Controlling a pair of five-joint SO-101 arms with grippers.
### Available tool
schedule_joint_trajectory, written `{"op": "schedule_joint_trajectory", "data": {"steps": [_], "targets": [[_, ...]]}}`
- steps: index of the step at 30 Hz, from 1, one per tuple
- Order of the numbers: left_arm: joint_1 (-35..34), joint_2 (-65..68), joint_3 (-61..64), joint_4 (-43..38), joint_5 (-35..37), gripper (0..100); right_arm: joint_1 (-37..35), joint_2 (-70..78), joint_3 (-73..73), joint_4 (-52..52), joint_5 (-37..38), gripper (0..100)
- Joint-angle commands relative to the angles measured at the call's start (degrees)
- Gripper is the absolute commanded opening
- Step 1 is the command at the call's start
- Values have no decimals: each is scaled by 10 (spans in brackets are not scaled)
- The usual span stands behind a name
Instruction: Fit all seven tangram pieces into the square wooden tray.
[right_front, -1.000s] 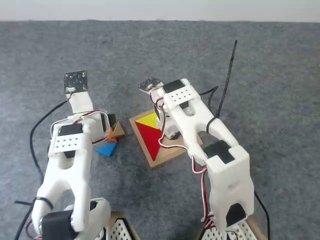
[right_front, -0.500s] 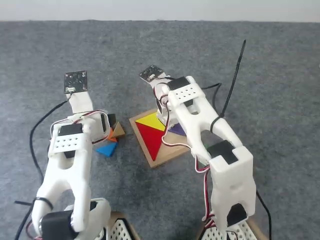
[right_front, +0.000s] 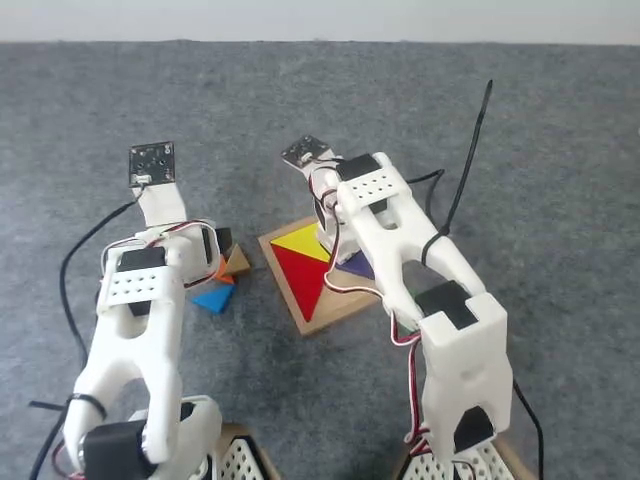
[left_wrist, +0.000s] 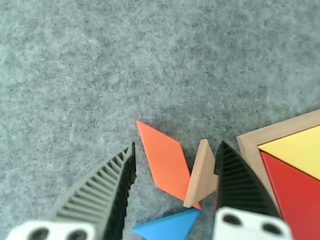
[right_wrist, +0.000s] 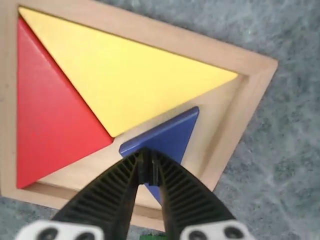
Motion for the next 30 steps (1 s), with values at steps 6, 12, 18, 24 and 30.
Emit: {"op": "schedule_joint_trajectory", "data": {"steps": [6,12,18,24,30], "targets": [[4,-19,-5,-11,-4,250,0,-109,41,-33,-11,13],[4,-19,-4,-11,-4,250,-16,-167,73,-38,-15,136],[4,-19,-4,-11,-4,250,-35,-164,156,-99,-12,192],[4,-19,-4,-11,-4,250,-61,-160,170,-117,-17,251],[4,-19,-4,-11,-4,250,-60,-159,171,-116,-17,300]]}}
